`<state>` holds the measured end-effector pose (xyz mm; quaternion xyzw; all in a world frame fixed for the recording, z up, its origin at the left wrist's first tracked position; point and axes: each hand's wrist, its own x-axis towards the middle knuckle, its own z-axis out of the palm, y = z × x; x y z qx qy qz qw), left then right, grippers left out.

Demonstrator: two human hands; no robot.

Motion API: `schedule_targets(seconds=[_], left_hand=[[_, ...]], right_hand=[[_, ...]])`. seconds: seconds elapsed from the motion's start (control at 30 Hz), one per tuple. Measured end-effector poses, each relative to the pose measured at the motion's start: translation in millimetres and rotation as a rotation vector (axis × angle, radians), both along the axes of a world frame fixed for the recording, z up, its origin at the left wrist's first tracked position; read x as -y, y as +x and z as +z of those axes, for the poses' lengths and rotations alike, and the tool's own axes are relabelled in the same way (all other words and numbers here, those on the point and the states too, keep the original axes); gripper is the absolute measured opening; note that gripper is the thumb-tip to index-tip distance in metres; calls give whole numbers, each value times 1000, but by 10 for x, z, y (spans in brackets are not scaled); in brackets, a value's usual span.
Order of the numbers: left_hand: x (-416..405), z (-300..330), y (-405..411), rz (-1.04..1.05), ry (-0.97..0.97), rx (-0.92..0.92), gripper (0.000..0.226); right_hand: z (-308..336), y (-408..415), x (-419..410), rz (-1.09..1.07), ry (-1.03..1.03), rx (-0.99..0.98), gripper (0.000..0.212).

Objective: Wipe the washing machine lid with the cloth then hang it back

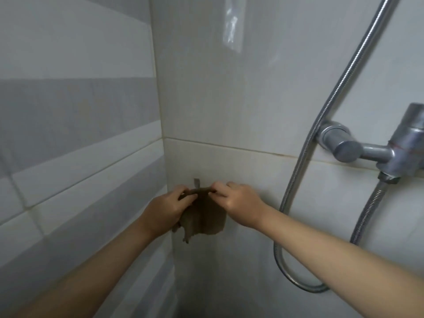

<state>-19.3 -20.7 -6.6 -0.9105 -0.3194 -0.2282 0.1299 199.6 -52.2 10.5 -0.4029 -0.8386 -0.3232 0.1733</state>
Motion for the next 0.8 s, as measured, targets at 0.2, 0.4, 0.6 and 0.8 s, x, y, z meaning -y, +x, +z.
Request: schedule_targets(seconds=[0.2, 0.4, 0.6, 0.8], left_hand=[[-464, -109, 6, 83, -35, -52, 37], [-652, -218, 91, 170, -193, -2, 45], [-714, -429, 103, 177, -331, 120, 45], [-618, -506, 206, 243, -469, 304, 41]], right_hand=[[-64, -225, -288, -110, 24, 66, 19], [-207, -363, -493, -254, -69, 91, 18], [-481, -448, -556, -297, -132, -71, 28], [-529, -450, -408, -304, -328, -180, 47]])
